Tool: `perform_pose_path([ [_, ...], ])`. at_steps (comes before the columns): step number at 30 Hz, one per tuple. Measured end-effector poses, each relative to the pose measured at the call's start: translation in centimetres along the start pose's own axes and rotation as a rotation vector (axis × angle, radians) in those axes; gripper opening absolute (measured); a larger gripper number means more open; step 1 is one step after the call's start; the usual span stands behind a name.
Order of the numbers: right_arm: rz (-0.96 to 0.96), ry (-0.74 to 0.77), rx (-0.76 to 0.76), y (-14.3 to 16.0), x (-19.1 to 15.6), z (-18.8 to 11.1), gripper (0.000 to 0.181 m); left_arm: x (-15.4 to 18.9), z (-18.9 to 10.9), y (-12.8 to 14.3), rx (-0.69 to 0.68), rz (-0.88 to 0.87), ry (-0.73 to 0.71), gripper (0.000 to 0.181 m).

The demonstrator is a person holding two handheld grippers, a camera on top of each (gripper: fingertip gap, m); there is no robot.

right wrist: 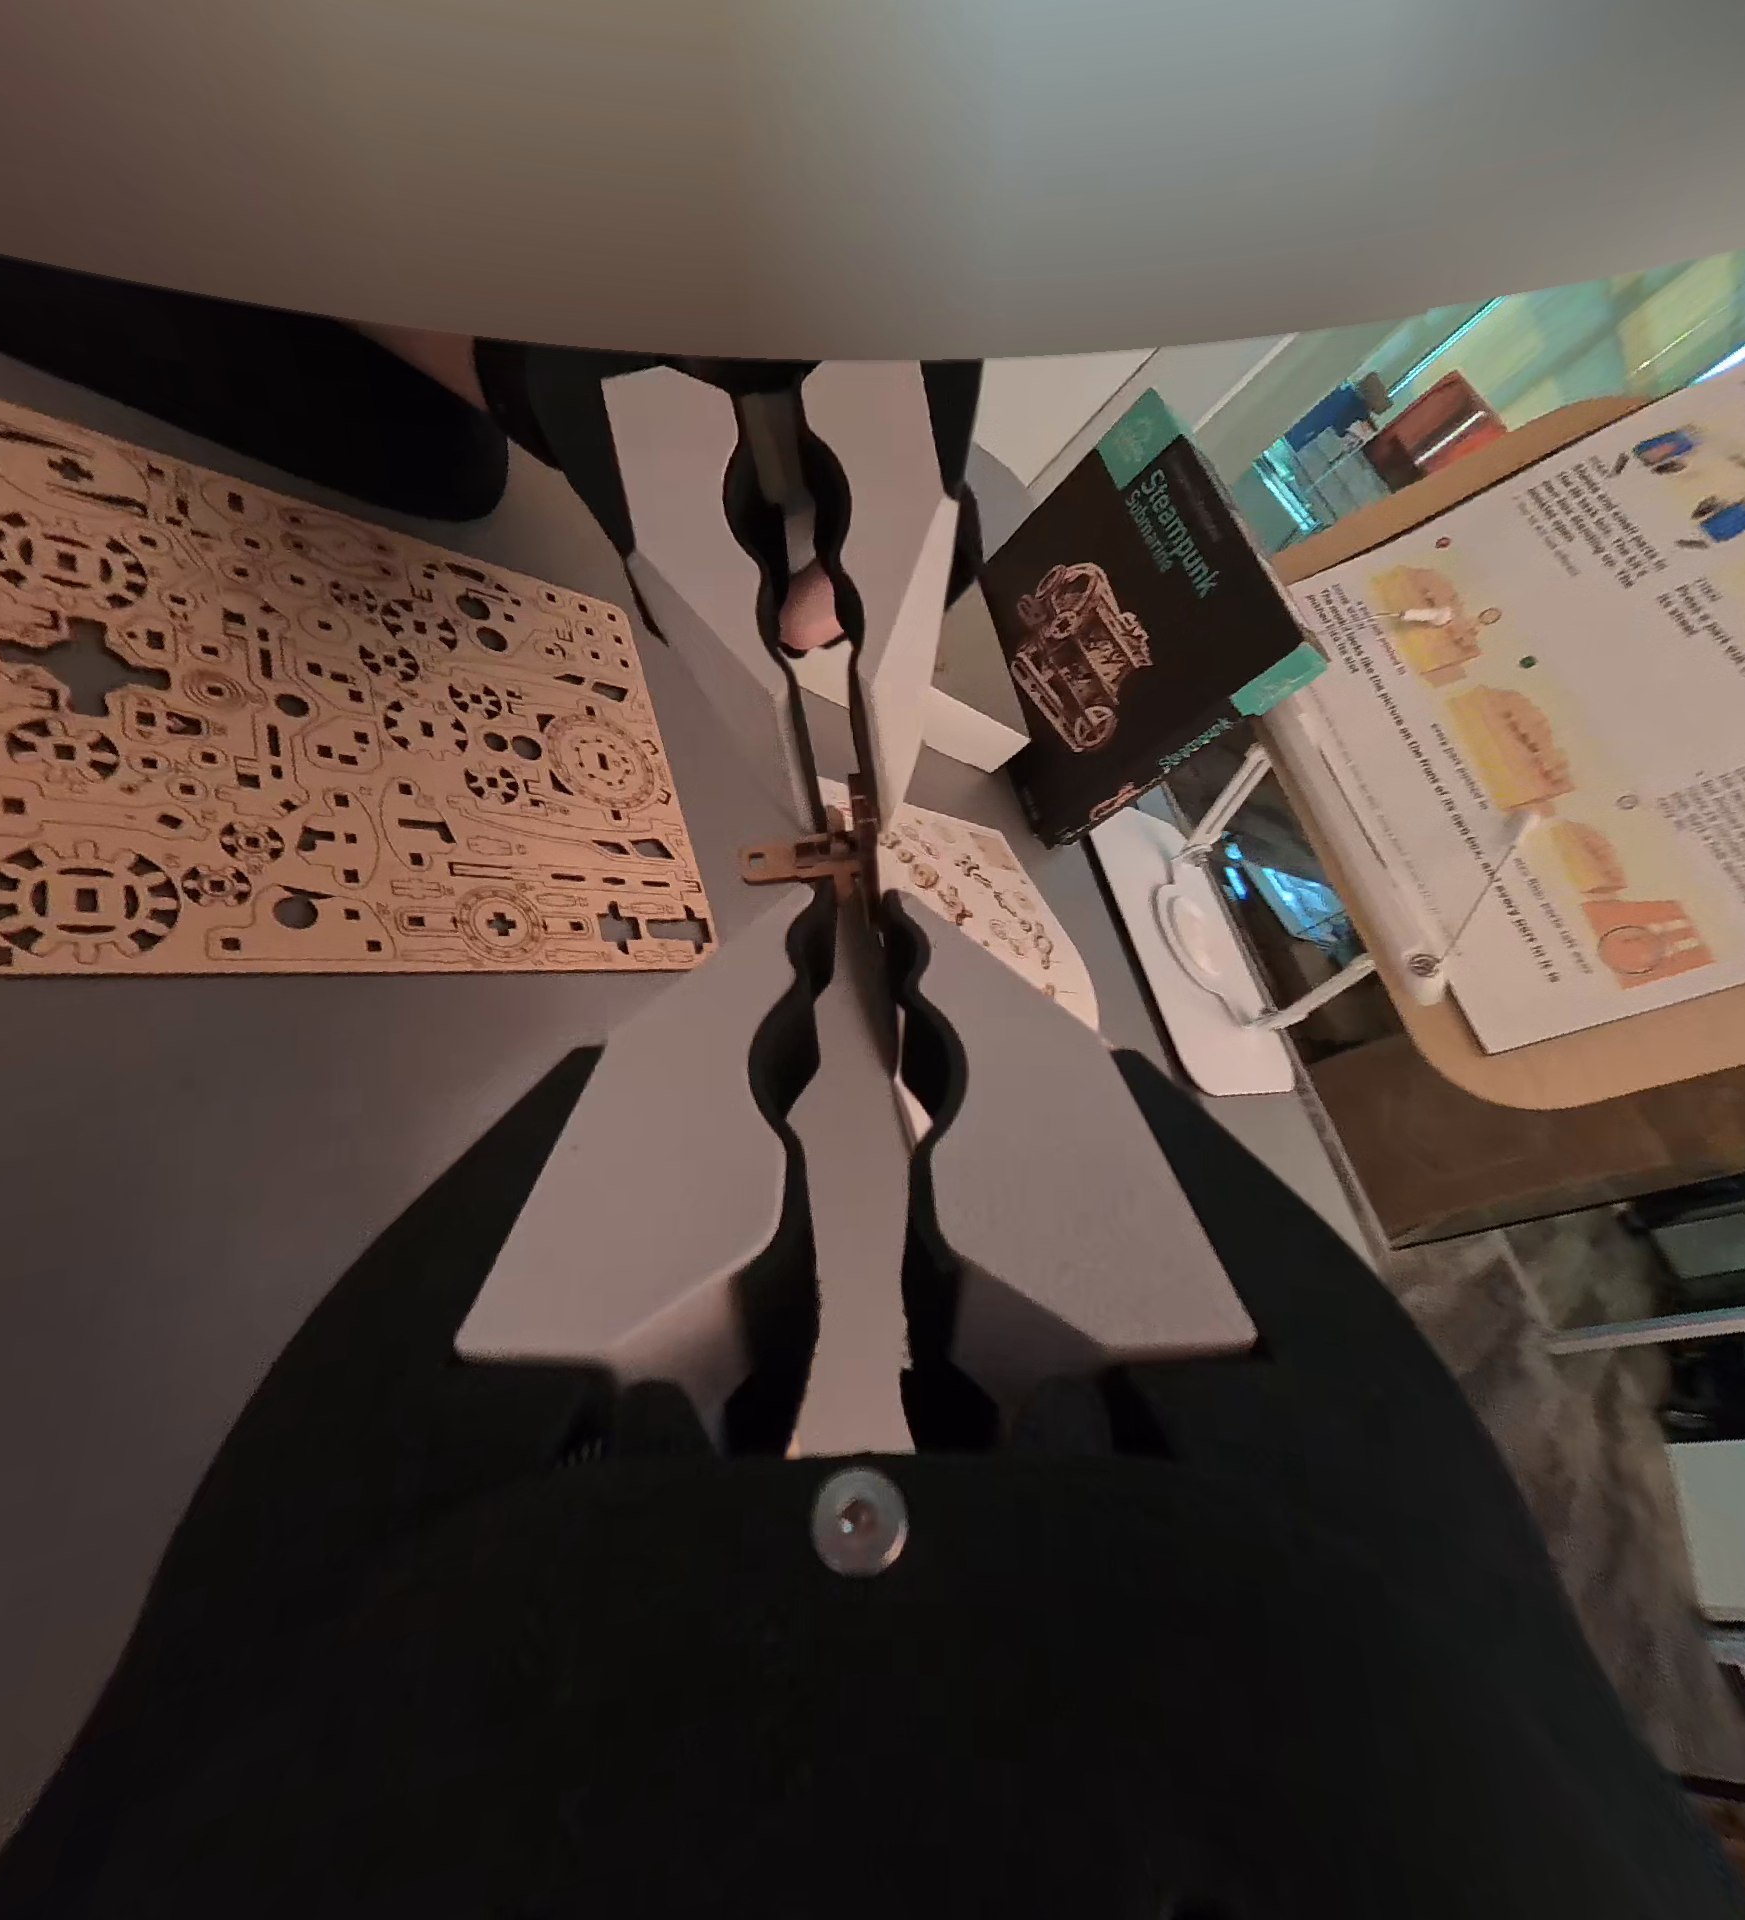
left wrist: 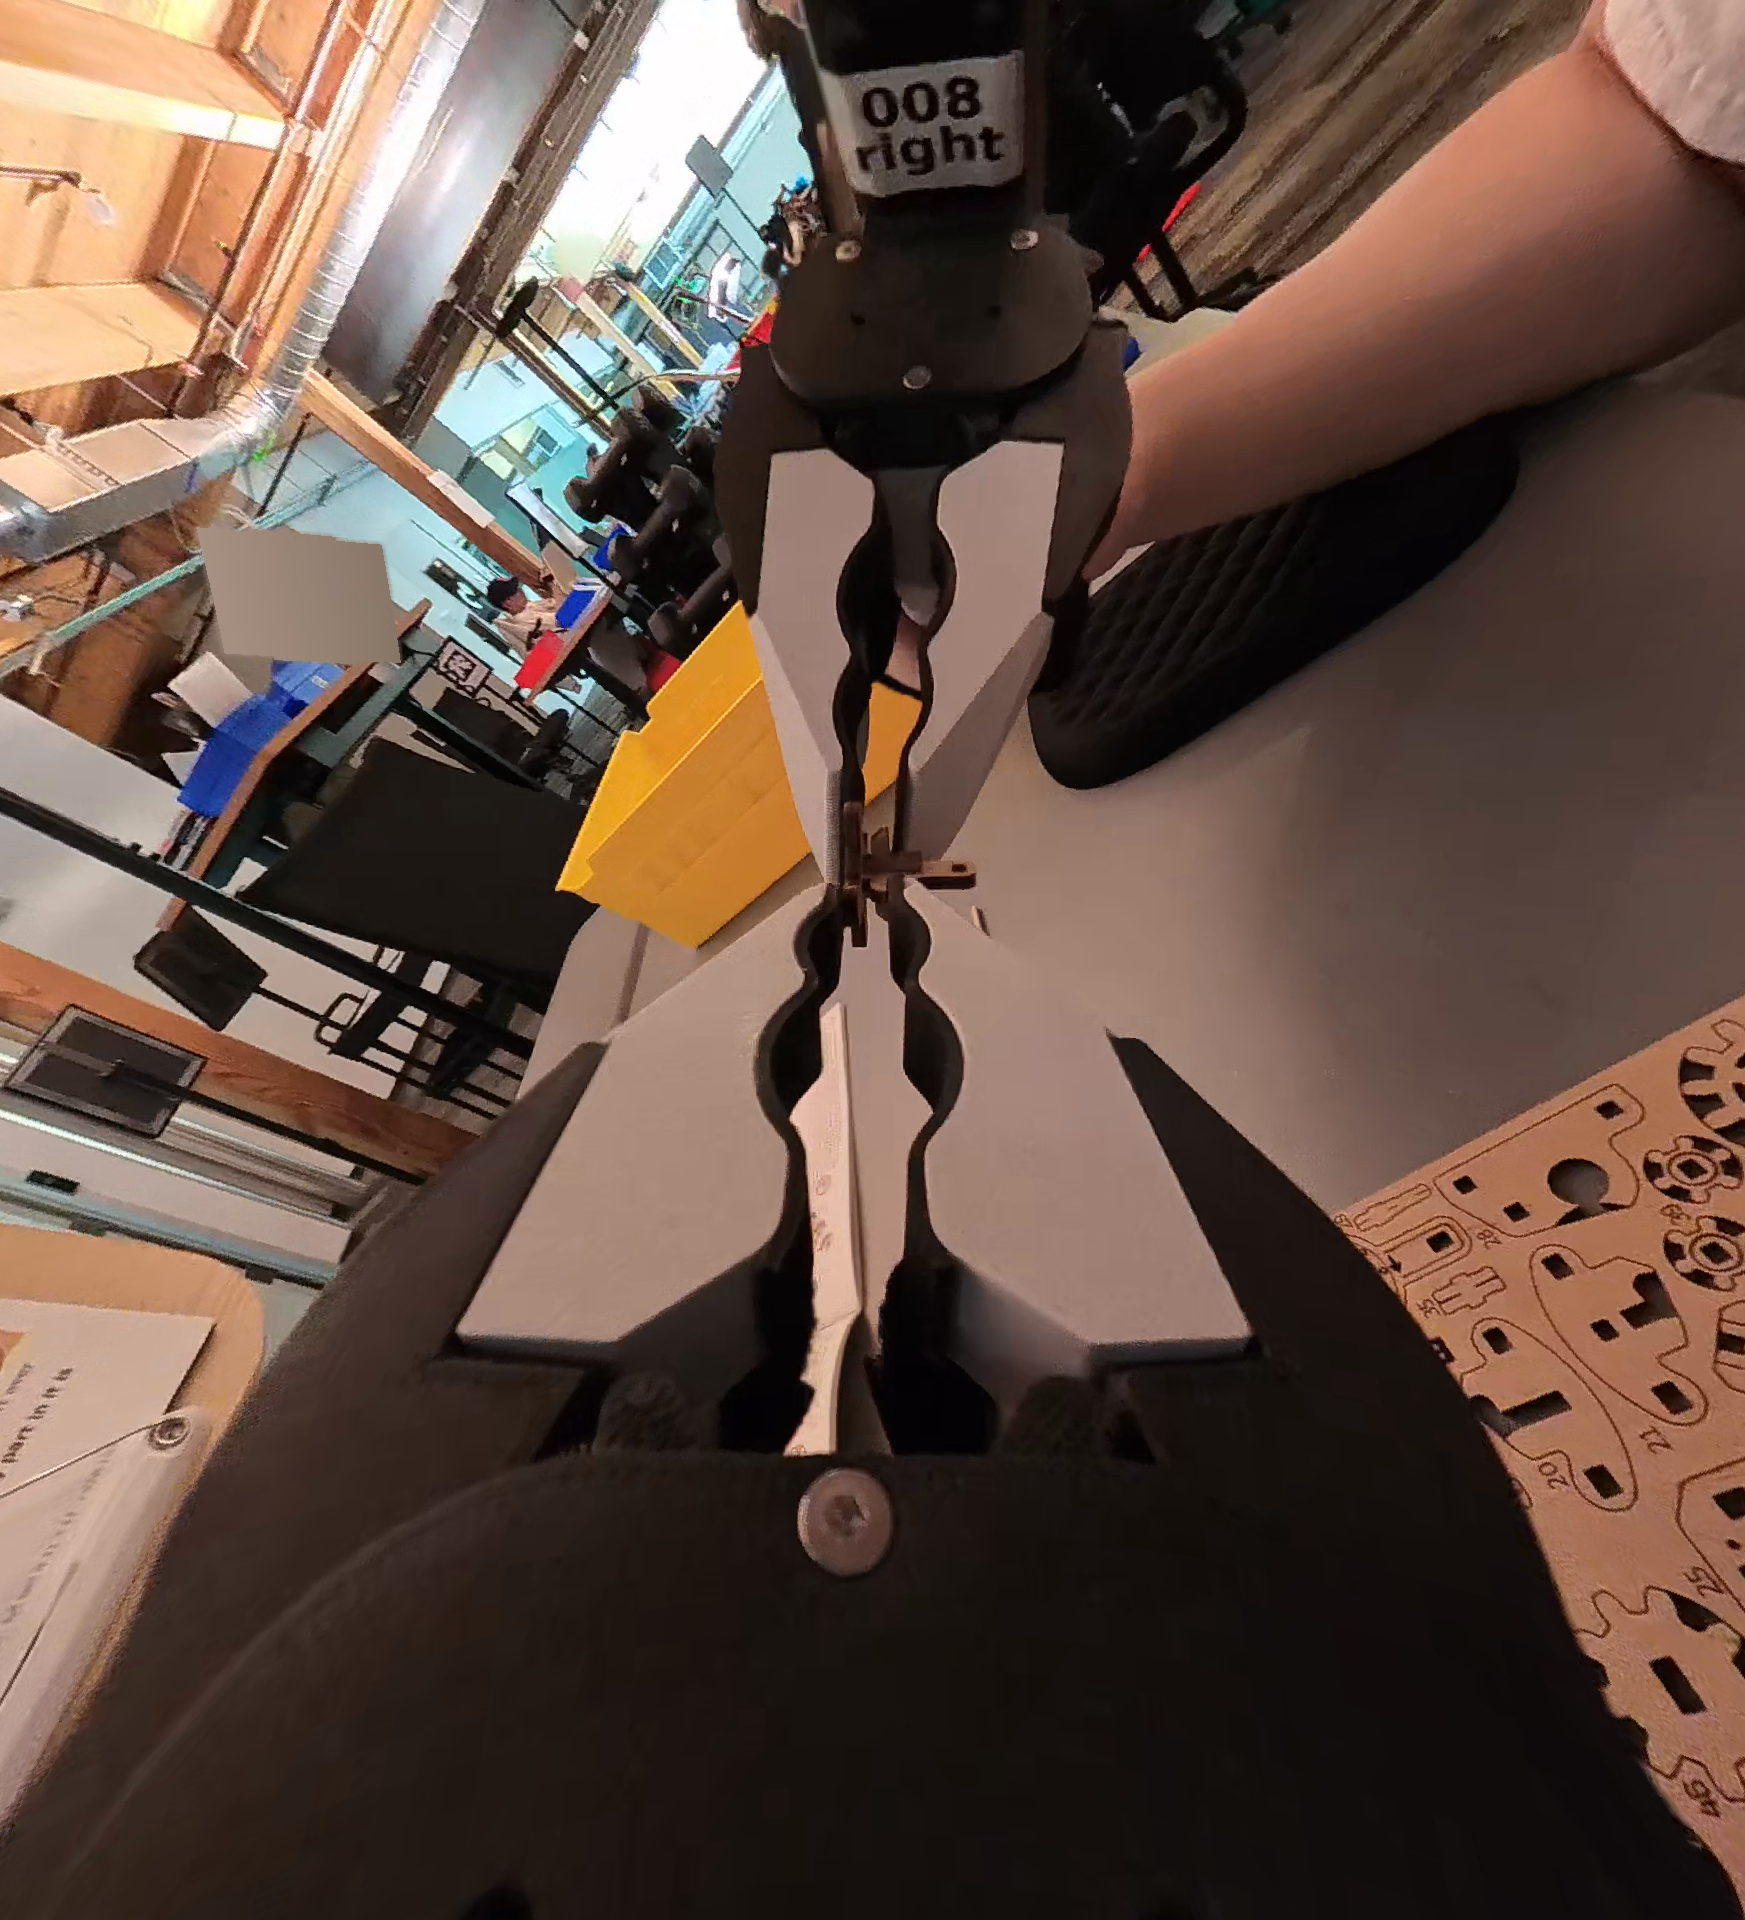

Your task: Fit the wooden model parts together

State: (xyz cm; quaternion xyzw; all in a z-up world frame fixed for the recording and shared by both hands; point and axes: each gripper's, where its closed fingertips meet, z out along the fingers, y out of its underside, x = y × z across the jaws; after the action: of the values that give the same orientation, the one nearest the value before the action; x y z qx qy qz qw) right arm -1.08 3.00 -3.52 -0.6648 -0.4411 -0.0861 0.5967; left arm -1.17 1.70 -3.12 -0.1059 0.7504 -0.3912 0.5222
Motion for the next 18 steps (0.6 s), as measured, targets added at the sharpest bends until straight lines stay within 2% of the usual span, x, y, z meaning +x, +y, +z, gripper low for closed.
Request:
perform_pose_path([
  [5, -0.035, 0.009, 0.026, -0.55, -0.08, -0.31, 0.006, -0.15, -0.16, -0.6, 0.026, 0.018, -0.017, 0.006],
  [10, -0.075, 0.007, -0.013, -0.2, -0.41, -0.21, 0.005, 0.21, -0.09, -0.33, 0.01, 0.032, 0.004, 0.006],
  [18, -0.057, 0.003, -0.018, -0.36, -0.4, -0.29, 0.005, 0.18, -0.17, -0.48, 0.006, 0.008, 0.02, 0.006],
])
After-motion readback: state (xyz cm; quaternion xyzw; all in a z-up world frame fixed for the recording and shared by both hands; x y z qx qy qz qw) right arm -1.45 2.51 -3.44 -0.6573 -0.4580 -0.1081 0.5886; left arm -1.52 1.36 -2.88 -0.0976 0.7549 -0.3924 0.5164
